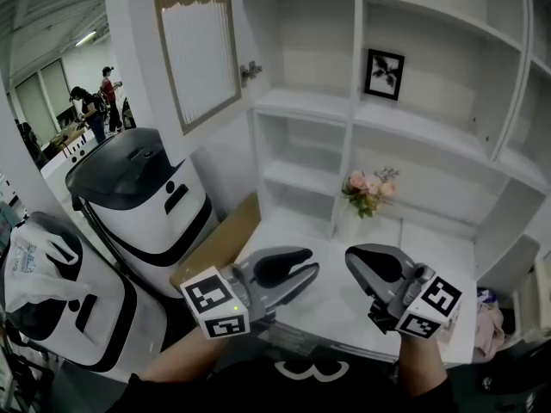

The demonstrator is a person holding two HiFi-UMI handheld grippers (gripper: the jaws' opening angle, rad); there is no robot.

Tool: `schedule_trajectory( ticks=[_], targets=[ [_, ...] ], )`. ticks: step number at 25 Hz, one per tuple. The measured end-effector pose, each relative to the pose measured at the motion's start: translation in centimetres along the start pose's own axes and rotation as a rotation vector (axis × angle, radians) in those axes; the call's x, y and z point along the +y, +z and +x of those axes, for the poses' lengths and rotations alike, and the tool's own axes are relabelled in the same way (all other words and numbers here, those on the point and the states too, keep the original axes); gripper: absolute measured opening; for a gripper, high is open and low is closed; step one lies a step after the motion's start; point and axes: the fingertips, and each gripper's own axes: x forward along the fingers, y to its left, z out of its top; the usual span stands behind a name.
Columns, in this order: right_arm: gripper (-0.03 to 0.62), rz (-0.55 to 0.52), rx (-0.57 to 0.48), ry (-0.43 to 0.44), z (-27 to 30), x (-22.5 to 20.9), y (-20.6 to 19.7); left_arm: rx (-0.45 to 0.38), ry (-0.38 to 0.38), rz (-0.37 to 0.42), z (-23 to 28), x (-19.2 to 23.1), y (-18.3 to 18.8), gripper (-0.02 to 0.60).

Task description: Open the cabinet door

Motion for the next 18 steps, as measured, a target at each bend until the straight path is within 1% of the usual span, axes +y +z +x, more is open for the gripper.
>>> schedule_trajectory(
  ticks=[1,2,3,6,8,11,14,18],
  targets=[
    [0.002,0.004,-0.001,-0.002,-0.4,0.2,-0.3,-0.011,-0.01,-0.038,0.0,-0.5,-0.3,0.07],
    [0.002,0.009,-0.002,-0.003,-0.8,0.5,-0.6,-0.019,-0.017,-0.06,0.0,-0.9,-0.5,0.052],
    [0.002,0.015,-0.003,-0.004,-1.1,0.8,-0.9,-0.02,-0.017,-0.063,0.0,-1.4,-0.8,0.042],
    [0.002,0.037,-0.012,-0.015,-2.3,1.4,-1.4,0.019,0.007,0.003,0.3,-2.8,-1.8,0.019],
    [0.002,0.047,-0.016,-0.024,-3.1,1.7,-1.5,0.042,0.007,0.028,0.5,-3.7,-2.4,0.009],
    [0.002,0.05,-0.025,-0.039,-4.1,2.0,-1.6,0.045,-0.011,0.007,0.9,-4.9,-2.6,0.009],
    [0.002,0.057,-0.038,-0.04,-4.8,2.3,-1.4,0.03,0.004,-0.002,0.9,-5.2,-2.3,0.009],
    [0.002,0.057,-0.02,-0.046,-5.4,2.6,-1.8,0.018,0.014,-0.009,0.9,-5.5,-2.2,0.009]
  ],
)
